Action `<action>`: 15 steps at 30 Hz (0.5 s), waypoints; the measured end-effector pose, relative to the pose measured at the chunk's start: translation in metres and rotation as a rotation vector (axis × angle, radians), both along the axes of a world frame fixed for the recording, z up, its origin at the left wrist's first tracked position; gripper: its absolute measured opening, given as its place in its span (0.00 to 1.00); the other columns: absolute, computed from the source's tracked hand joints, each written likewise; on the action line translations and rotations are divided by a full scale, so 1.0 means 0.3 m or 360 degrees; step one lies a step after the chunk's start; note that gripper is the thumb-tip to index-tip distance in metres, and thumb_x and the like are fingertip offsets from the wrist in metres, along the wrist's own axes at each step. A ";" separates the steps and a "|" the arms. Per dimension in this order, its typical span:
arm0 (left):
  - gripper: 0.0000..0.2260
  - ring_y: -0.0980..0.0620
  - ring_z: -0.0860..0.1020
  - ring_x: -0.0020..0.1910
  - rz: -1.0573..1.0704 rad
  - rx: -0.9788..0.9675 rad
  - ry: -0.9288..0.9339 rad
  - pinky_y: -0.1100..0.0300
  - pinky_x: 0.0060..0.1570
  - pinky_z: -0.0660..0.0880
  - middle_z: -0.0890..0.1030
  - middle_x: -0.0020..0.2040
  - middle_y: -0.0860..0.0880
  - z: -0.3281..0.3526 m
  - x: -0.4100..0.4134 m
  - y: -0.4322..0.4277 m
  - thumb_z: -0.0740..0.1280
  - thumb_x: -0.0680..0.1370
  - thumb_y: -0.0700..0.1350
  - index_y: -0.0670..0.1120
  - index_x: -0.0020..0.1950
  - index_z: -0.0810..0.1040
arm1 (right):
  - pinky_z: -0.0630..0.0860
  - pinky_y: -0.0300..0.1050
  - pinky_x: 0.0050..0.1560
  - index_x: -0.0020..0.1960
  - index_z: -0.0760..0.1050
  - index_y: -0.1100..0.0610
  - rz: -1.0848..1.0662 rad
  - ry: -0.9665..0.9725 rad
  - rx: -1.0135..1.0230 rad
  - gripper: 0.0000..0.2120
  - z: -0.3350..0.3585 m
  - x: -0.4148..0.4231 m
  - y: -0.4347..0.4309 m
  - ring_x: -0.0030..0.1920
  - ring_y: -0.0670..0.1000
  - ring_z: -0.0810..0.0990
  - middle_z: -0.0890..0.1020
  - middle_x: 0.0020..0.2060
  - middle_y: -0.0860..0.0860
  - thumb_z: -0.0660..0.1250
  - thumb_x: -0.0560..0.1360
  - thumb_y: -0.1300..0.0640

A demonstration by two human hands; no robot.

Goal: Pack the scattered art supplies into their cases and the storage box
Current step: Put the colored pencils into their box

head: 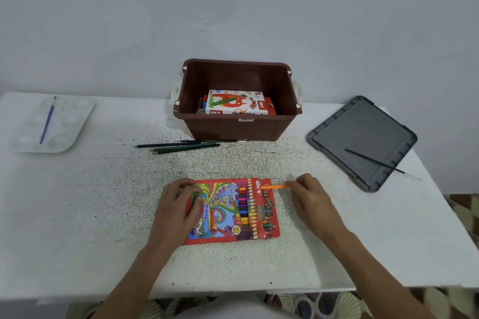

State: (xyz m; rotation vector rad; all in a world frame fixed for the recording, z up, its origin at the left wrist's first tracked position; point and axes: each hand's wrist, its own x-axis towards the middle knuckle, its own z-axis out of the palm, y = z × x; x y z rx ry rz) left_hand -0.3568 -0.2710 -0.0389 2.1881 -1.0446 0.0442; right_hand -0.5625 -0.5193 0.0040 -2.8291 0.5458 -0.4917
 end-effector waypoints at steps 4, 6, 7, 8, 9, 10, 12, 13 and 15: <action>0.15 0.55 0.69 0.58 0.0004 -0.0001 -0.0002 0.59 0.54 0.70 0.73 0.59 0.52 -0.001 0.001 -0.001 0.59 0.78 0.54 0.47 0.54 0.79 | 0.78 0.42 0.42 0.63 0.76 0.63 0.0155 -0.0028 0.0144 0.16 -0.028 0.057 0.105 0.46 0.54 0.78 0.79 0.50 0.57 0.66 0.77 0.59; 0.15 0.56 0.69 0.58 0.0009 -0.0004 0.0011 0.59 0.54 0.70 0.73 0.59 0.52 0.003 0.000 -0.003 0.59 0.78 0.54 0.47 0.53 0.79 | 0.77 0.45 0.49 0.68 0.72 0.62 0.0156 -0.0017 0.0148 0.23 -0.032 0.075 0.141 0.51 0.53 0.75 0.79 0.55 0.56 0.51 0.83 0.49; 0.15 0.56 0.68 0.58 0.0012 -0.0002 0.0019 0.60 0.54 0.70 0.73 0.59 0.53 0.005 0.000 -0.004 0.59 0.78 0.55 0.47 0.53 0.79 | 0.75 0.44 0.51 0.69 0.70 0.63 0.0163 -0.0014 0.0155 0.28 -0.034 0.080 0.151 0.52 0.52 0.73 0.79 0.56 0.55 0.45 0.84 0.45; 0.15 0.57 0.68 0.58 0.0015 0.0001 0.0024 0.60 0.54 0.69 0.73 0.59 0.53 0.005 0.000 -0.004 0.59 0.78 0.55 0.47 0.53 0.79 | 0.74 0.43 0.52 0.70 0.69 0.62 0.0157 -0.0016 0.0196 0.30 -0.037 0.079 0.158 0.52 0.51 0.71 0.79 0.56 0.54 0.42 0.84 0.43; 0.15 0.57 0.68 0.58 0.0018 0.0002 0.0033 0.60 0.54 0.69 0.73 0.59 0.53 0.005 0.000 -0.004 0.59 0.78 0.55 0.47 0.54 0.79 | 0.74 0.43 0.52 0.72 0.66 0.61 0.0134 -0.0026 0.0261 0.28 -0.040 0.075 0.160 0.52 0.50 0.70 0.80 0.55 0.54 0.43 0.84 0.44; 0.15 0.57 0.68 0.58 0.0025 -0.0002 0.0046 0.61 0.54 0.69 0.73 0.59 0.53 0.006 0.002 -0.004 0.59 0.77 0.55 0.47 0.54 0.79 | 0.74 0.44 0.52 0.73 0.64 0.59 0.0116 -0.0042 0.0319 0.24 -0.043 0.069 0.160 0.53 0.49 0.69 0.80 0.56 0.53 0.46 0.84 0.47; 0.14 0.57 0.70 0.58 0.0062 -0.0039 0.0090 0.63 0.53 0.68 0.74 0.59 0.52 0.008 0.009 -0.007 0.61 0.77 0.54 0.47 0.54 0.79 | 0.72 0.42 0.55 0.75 0.60 0.55 0.0106 -0.0087 0.0391 0.22 -0.054 0.054 0.154 0.56 0.48 0.70 0.78 0.60 0.52 0.51 0.82 0.52; 0.12 0.57 0.71 0.58 0.0093 -0.0059 0.0118 0.64 0.52 0.68 0.74 0.59 0.52 0.013 0.015 -0.012 0.62 0.77 0.52 0.47 0.54 0.79 | 0.70 0.40 0.57 0.76 0.59 0.54 0.0106 -0.0106 0.0406 0.23 -0.060 0.046 0.150 0.58 0.48 0.70 0.77 0.62 0.52 0.52 0.81 0.53; 0.09 0.57 0.72 0.56 0.0152 -0.0080 0.0097 0.62 0.51 0.70 0.75 0.58 0.50 0.025 0.041 -0.026 0.63 0.77 0.48 0.46 0.53 0.79 | 0.69 0.40 0.59 0.76 0.58 0.53 0.0117 -0.0135 0.0429 0.23 -0.064 0.038 0.144 0.61 0.47 0.71 0.74 0.65 0.52 0.53 0.82 0.53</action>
